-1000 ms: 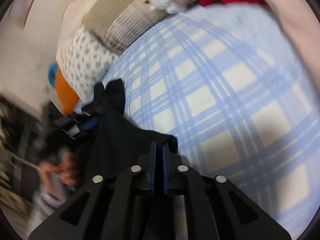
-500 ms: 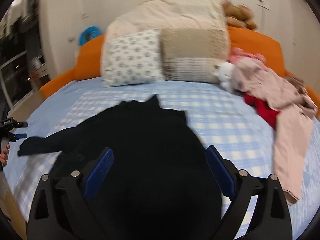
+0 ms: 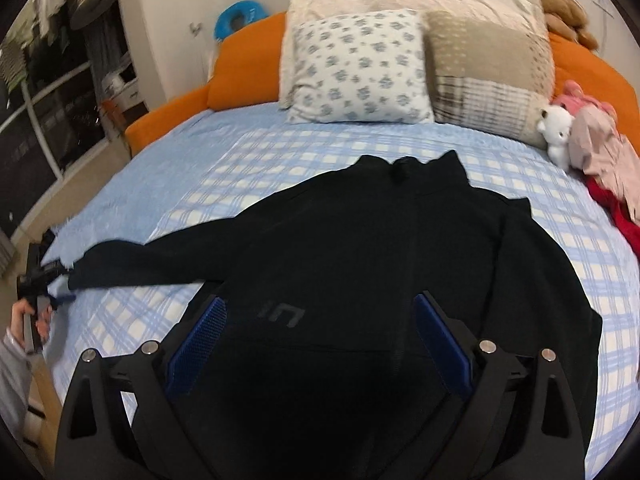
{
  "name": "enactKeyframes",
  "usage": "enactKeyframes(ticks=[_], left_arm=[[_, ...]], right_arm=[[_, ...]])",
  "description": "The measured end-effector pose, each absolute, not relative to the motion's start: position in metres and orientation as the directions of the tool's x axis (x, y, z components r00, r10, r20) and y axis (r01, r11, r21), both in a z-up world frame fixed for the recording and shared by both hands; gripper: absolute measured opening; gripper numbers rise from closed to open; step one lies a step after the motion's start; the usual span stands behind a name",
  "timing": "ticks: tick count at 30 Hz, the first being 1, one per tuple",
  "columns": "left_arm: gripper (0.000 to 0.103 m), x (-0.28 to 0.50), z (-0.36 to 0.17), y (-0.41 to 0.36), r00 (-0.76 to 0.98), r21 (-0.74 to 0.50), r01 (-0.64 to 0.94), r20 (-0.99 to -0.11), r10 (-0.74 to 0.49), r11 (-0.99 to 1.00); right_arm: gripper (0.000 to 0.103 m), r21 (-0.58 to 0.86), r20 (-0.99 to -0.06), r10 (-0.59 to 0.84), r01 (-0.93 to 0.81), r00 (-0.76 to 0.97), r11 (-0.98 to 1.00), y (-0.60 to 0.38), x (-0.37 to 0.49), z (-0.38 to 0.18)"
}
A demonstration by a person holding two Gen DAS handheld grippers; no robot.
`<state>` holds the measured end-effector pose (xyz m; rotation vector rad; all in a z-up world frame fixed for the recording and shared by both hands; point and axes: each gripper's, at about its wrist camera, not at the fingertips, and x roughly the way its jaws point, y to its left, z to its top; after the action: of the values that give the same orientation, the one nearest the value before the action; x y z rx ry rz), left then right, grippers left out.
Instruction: Fold large clothes
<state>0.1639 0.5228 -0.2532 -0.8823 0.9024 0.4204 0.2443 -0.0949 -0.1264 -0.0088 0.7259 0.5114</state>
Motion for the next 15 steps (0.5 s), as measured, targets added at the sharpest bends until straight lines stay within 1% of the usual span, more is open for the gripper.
enactKeyframes(ticks=[1, 2, 3, 5, 6, 7, 8, 10, 11, 13, 15], left_arm=[[0.085, 0.167, -0.252, 0.525, 0.577, -0.472, -0.648, -0.817, -0.020, 0.598], [0.076, 0.169, -0.249, 0.529, 0.571, -0.447, -0.656, -0.821, 0.013, 0.608], [0.051, 0.171, -0.247, 0.533, 0.565, -0.430, -0.668, -0.825, 0.036, 0.608], [0.038, 0.174, -0.248, 0.543, 0.592, -0.488, -0.653, -0.806, -0.012, 0.579], [0.028, 0.174, -0.248, 0.545, 0.607, -0.518, -0.641, -0.794, -0.039, 0.567], [0.022, 0.175, -0.244, 0.545, 0.612, -0.522, -0.632, -0.790, -0.045, 0.572], [0.020, 0.177, -0.238, 0.542, 0.621, -0.520, -0.618, -0.783, -0.039, 0.589], [0.019, 0.180, -0.218, 0.527, 0.654, -0.516, -0.572, -0.756, -0.026, 0.638], [0.019, 0.181, -0.198, 0.512, 0.690, -0.531, -0.508, -0.723, -0.049, 0.678], [0.019, 0.183, -0.168, 0.485, 0.722, -0.540, -0.409, -0.685, -0.101, 0.735], [0.019, 0.183, -0.124, 0.436, 0.746, -0.501, -0.259, -0.647, -0.159, 0.826]], right_arm=[[0.093, 0.155, -0.642, 0.442, -0.459, 0.627, 0.875, -0.092, 0.243, -0.128], [0.093, 0.141, -0.650, 0.437, -0.466, 0.622, 0.874, -0.088, 0.243, -0.130], [0.093, 0.136, -0.656, 0.434, -0.469, 0.617, 0.872, -0.088, 0.243, -0.132], [0.093, 0.130, -0.672, 0.427, -0.471, 0.606, 0.873, -0.086, 0.243, -0.138], [0.093, 0.133, -0.675, 0.428, -0.471, 0.602, 0.872, -0.087, 0.242, -0.141], [0.093, 0.139, -0.679, 0.429, -0.470, 0.596, 0.872, -0.087, 0.242, -0.143], [0.093, 0.143, -0.682, 0.429, -0.468, 0.592, 0.872, -0.089, 0.242, -0.145], [0.093, 0.153, -0.684, 0.432, -0.464, 0.588, 0.873, -0.092, 0.241, -0.148], [0.093, 0.160, -0.683, 0.436, -0.463, 0.586, 0.872, -0.095, 0.240, -0.148], [0.093, 0.181, -0.675, 0.451, -0.461, 0.584, 0.869, -0.101, 0.238, -0.147], [0.093, 0.197, -0.673, 0.460, -0.460, 0.579, 0.866, -0.108, 0.236, -0.146]])
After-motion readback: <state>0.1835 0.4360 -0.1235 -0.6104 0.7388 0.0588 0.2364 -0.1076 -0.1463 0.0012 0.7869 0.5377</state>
